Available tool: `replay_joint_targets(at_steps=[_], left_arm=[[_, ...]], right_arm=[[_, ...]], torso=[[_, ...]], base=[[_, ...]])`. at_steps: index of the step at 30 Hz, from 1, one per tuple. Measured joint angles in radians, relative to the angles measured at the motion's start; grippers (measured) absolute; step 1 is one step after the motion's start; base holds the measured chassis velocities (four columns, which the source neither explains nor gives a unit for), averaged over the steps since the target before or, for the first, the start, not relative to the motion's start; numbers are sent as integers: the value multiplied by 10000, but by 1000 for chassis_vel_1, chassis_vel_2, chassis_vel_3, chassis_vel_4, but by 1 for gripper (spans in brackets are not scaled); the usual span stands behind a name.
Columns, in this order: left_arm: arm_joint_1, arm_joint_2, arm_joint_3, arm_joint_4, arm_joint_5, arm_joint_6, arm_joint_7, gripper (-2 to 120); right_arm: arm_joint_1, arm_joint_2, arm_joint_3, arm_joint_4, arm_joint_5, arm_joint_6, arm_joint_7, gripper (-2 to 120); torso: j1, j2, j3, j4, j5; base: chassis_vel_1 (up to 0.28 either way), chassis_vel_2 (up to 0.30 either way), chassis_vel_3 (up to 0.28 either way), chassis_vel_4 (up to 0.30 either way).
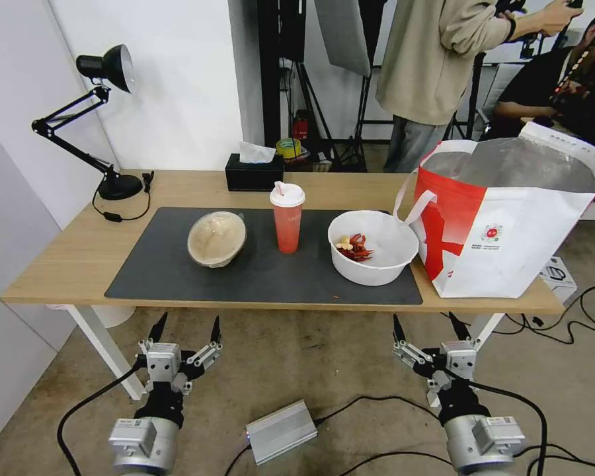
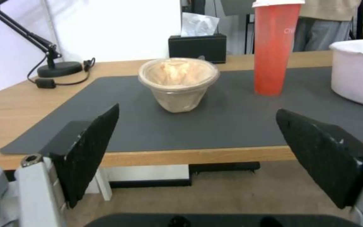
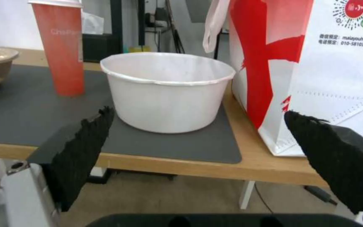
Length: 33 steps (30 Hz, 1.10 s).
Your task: Pick up the trash from the table and place it into the takeout bag.
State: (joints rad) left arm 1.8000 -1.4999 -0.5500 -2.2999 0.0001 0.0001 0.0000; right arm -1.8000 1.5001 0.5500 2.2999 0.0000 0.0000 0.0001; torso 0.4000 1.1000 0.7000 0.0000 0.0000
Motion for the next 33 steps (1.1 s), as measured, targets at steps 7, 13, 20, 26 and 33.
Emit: replay_joint_targets(at_steps=[7, 13, 20, 26, 33], left_arm=[[0, 0, 0, 0, 0, 0, 0, 100], [-338, -143, 140, 430, 235, -386, -476, 100], [-1574, -688, 752, 1979, 1122, -2006, -2179, 100], [-1546, -681, 714, 2023, 941, -2832, -2148, 100], [-1397, -672, 722, 2007, 912, -2945, -2092, 100]], right_arm=[[0, 0, 0, 0, 0, 0, 0, 100], [262, -408, 382, -413, 260, 262, 63, 100], [1554, -2347, 2281, -2294, 1572, 1617, 519, 100], [1644, -2689, 2437, -2260, 2012, 1959, 285, 100], [1522, -2895, 2343, -1827, 2094, 2001, -318, 99]], torso=[[0, 0, 0, 0, 0], [-2, 0, -1, 0, 5], [4, -2, 3, -1, -3], [0, -1, 2, 0, 2], [0, -1, 1, 0, 1]], base=[[0, 0, 0, 0], [0, 0, 0, 0], [0, 0, 0, 0], [0, 0, 0, 0], [0, 0, 0, 0]])
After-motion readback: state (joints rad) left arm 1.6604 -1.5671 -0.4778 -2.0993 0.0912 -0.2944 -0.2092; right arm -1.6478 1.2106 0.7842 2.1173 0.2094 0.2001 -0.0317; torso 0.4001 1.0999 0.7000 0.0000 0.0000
